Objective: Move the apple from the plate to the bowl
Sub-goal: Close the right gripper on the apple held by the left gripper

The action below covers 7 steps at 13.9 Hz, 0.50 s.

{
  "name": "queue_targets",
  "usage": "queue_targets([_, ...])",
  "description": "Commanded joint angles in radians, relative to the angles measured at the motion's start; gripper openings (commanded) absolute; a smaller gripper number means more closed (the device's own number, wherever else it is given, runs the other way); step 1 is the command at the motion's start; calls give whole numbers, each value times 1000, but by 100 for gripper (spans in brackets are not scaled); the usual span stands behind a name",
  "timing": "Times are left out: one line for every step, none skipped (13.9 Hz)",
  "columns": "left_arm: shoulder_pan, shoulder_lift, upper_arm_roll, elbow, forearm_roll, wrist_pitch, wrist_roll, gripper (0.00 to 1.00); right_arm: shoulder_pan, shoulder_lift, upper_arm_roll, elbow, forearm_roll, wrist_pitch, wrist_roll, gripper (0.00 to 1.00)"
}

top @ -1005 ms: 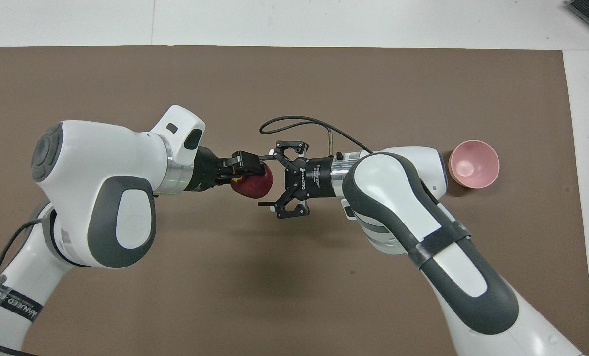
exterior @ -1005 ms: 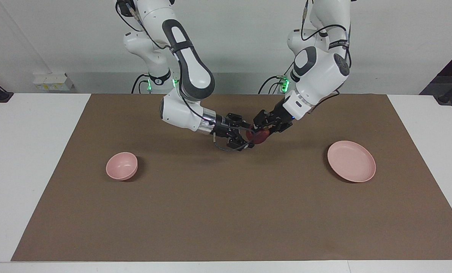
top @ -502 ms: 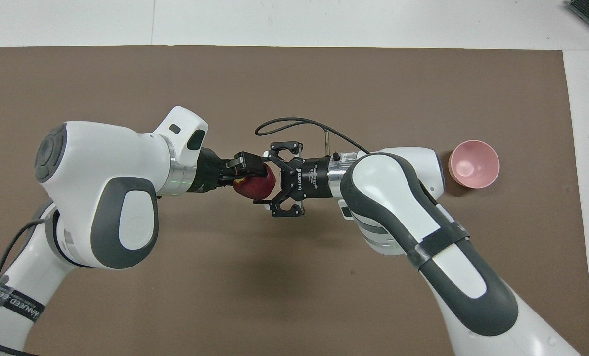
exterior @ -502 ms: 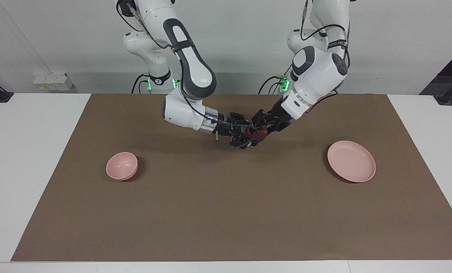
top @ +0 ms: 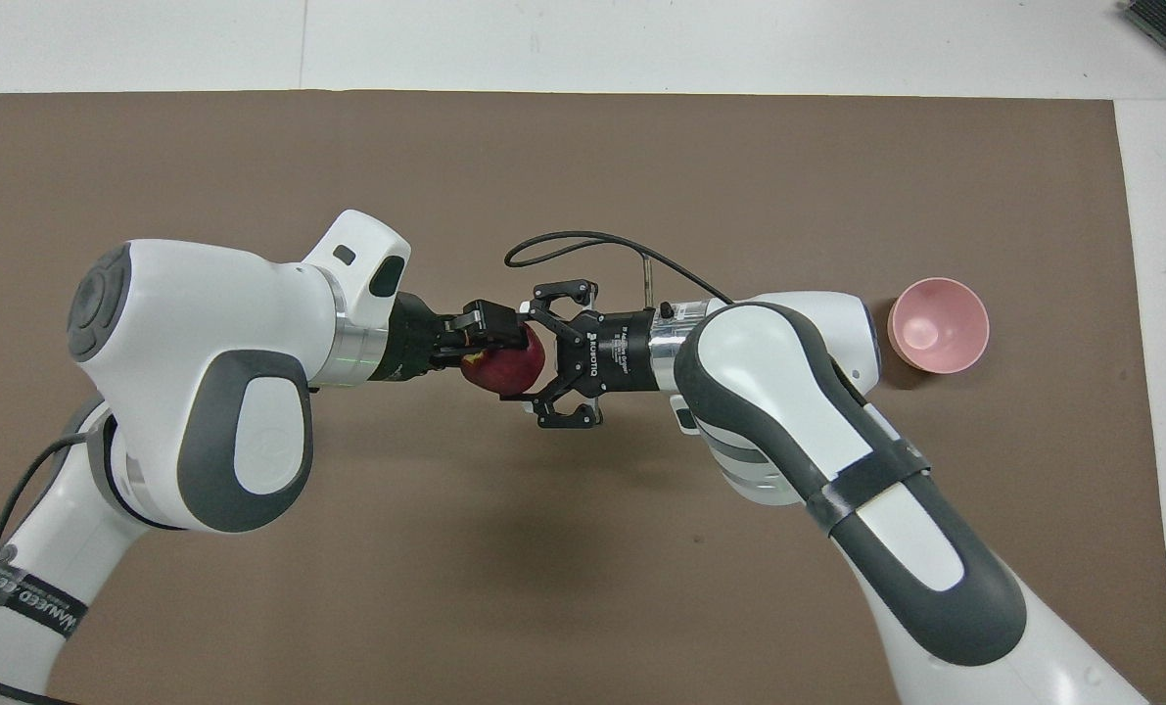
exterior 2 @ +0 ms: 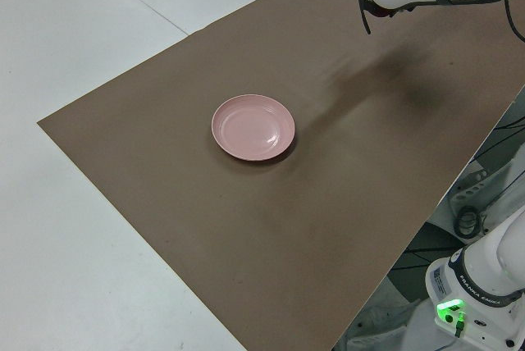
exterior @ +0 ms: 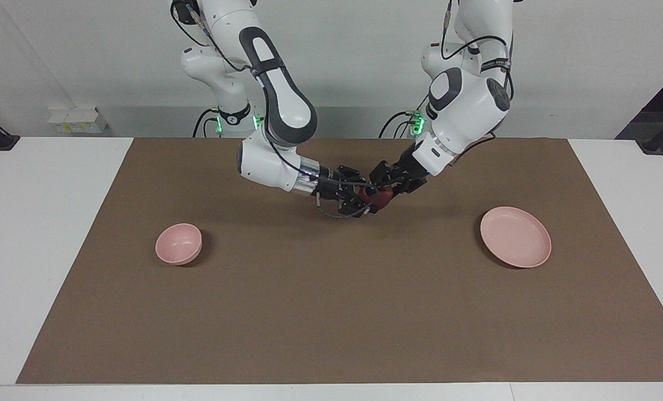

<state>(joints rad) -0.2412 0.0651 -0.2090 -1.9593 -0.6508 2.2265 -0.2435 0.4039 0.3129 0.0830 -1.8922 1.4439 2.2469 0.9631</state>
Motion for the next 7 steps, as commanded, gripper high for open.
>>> queue_targets([-13, 5, 5, 14, -7, -4, -13, 75, 16, -5, 3, -1, 29, 6, -32, 0])
queue_targets([-13, 5, 5, 14, -4, -4, -11, 100, 16, -5, 3, -1, 27, 6, -30, 0])
queue_targets([-13, 7, 5, 17, -1, -4, -5, 100, 16, -5, 3, -1, 21, 6, -30, 0])
queue_targets([-12, 4, 5, 20, -1, -5, -4, 100, 15, -5, 3, -1, 13, 5, -29, 0])
queue_targets([-10, -2, 5, 20, -1, -7, -2, 100, 15, -5, 1, -1, 10, 5, -27, 0])
queue_targets([-9, -5, 6, 20, 9, -7, 0, 100, 15, -6, 1, -1, 0, 2, -27, 0])
queue_targets([-6, -7, 6, 20, 29, -8, 0, 100, 12, -9, 0, -1, -43, 2, -26, 0])
